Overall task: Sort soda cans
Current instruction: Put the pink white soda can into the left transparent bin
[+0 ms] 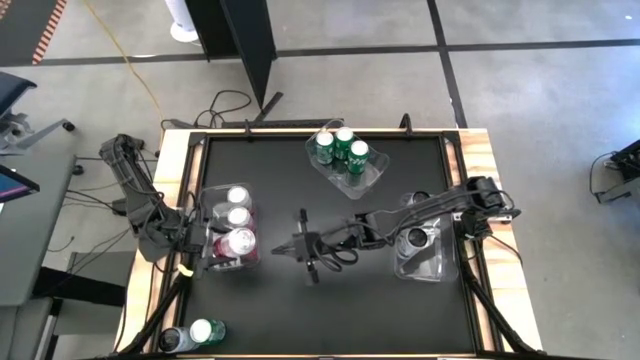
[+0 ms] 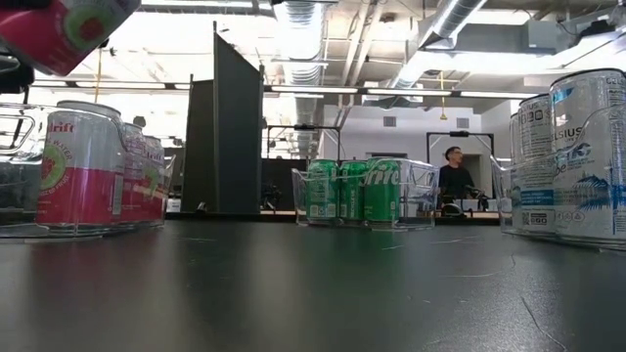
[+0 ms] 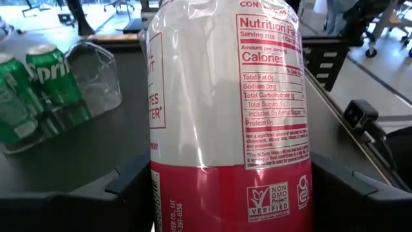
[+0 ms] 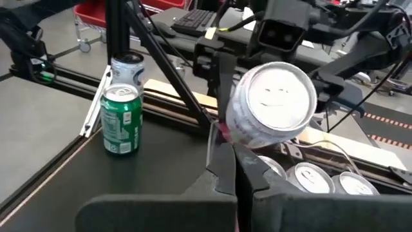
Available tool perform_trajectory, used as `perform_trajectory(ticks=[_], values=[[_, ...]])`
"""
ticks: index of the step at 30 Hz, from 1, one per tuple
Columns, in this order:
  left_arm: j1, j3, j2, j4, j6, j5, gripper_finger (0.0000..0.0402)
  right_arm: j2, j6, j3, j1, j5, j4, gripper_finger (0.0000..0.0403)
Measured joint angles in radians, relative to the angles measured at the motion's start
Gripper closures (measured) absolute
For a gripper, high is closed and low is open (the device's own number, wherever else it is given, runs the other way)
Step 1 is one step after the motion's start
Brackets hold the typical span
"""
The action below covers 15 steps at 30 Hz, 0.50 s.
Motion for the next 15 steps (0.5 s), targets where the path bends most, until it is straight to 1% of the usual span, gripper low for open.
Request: perform_trajectory(ticks=[4, 10, 15], values=[[0.000, 0.000, -0.005, -0.008, -0.013, 0.008, 0.0114, 0.007, 0.005, 0.000, -0.001, 0.000, 0.001, 0.0397], [0.000, 0.000, -0.004, -0.012, 0.074, 0.042, 0.0114, 0.028, 0.008, 0.000, -0.007, 0.000, 0.041, 0.0397], [0.000, 0.000, -0.004, -0.029, 0.092, 0.046, 0.0114, 0.039, 0.008, 0.000, -0.018, -0.031, 0.089, 0.0397]])
